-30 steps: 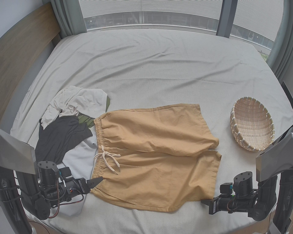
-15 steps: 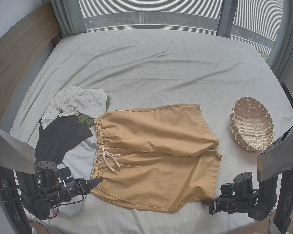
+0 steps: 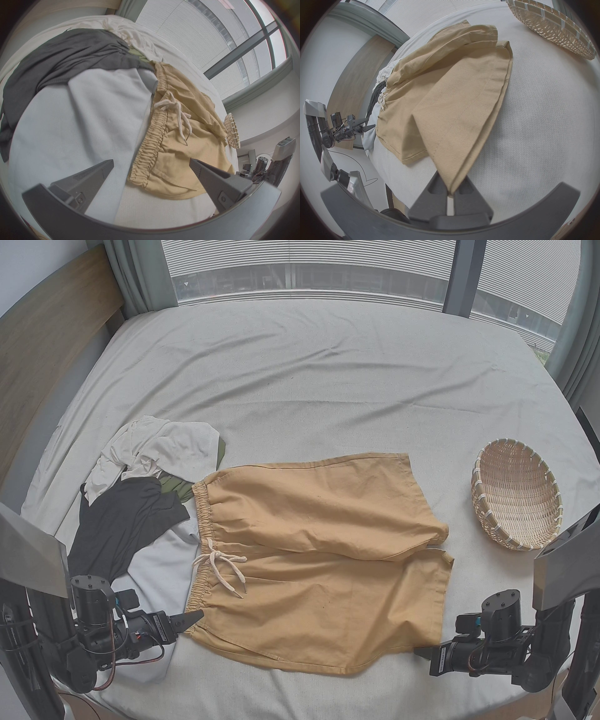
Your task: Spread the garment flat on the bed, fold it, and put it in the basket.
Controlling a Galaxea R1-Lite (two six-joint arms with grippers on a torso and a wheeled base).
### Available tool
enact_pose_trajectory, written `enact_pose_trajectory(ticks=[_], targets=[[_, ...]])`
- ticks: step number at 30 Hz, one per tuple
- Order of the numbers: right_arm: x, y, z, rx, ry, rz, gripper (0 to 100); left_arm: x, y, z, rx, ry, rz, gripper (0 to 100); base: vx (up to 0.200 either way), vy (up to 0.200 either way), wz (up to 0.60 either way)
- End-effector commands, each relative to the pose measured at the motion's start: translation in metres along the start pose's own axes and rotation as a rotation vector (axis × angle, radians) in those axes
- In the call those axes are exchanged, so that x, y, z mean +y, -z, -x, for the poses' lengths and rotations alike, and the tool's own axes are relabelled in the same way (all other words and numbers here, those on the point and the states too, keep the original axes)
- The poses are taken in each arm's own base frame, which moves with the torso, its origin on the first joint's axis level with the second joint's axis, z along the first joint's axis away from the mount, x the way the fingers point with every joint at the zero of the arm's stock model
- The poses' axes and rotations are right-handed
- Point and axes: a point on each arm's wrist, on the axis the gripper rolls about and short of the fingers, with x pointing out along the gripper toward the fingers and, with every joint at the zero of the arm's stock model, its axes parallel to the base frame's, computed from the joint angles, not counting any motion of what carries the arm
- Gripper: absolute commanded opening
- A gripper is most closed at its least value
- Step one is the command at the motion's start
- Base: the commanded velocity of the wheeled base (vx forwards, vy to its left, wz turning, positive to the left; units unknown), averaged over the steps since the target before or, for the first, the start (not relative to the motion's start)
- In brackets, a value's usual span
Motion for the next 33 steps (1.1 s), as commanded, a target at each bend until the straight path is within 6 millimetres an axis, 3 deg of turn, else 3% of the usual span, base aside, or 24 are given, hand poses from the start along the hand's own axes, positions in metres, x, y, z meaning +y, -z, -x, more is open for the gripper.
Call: enact_pose_trajectory(ticks=[1, 19, 20, 33], targets=[[0.0, 0.004, 0.003, 0.018, 0.005, -0.002, 0, 0.001, 0.008, 0.002, 0.043, -0.002, 0.023, 100, 0.0, 0.0, 0.0], [-0.002, 0.002, 0.004, 0.006, 0.013, -0.008, 0, 0.006, 0.01, -0.016, 0.074, 0.018, 0.046, 100, 0.0, 0.0, 0.0], [-0.002, 0.002, 0.004, 0.007, 0.012, -0.007, 0, 0.006, 0.009, -0.017, 0.068, 0.016, 0.047, 0, 0.0, 0.0, 0.0], [-0.004, 0.004, 0.003, 0.02, 0.023, -0.011, 0, 0.005, 0.004, -0.015, 0.043, 0.025, 0.043, 0, 0.0, 0.0, 0.0]])
